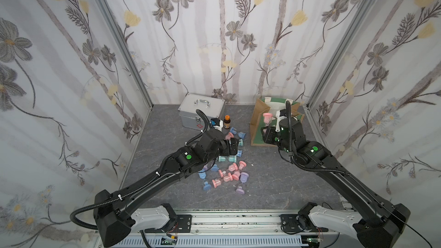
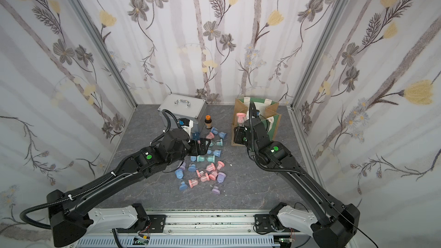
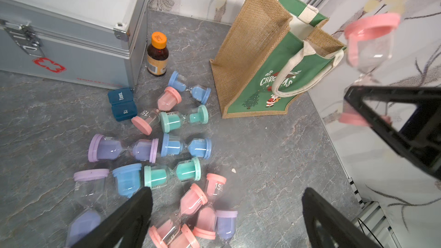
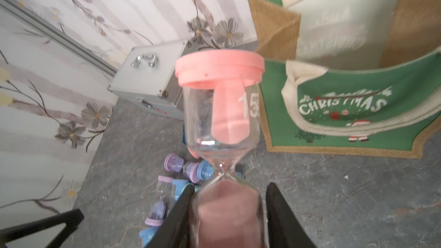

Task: Put the hourglass into the canvas bag
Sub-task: Pick up the hourglass from the center of the board.

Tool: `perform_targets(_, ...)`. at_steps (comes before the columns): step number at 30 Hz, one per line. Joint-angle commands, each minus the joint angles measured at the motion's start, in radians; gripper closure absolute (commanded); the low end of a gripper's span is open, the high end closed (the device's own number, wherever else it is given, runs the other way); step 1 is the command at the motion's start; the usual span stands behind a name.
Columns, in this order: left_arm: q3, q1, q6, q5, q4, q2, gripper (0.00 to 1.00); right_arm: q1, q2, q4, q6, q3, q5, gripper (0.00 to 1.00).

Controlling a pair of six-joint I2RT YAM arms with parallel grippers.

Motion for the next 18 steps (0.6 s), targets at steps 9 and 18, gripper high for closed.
perform_targets(9, 0.103, 0.003, 0.046, 0.017, 0.08, 0.124, 0.0, -0.189, 0.189, -0.059, -0.144, 0.253, 0.109, 0.79)
perform_targets(18, 0.166, 0.008, 0.062, 0.032, 0.103, 0.213, 0.0, -0.315, 0.418, -0.072, -0.196, 0.403, 0.07, 0.79)
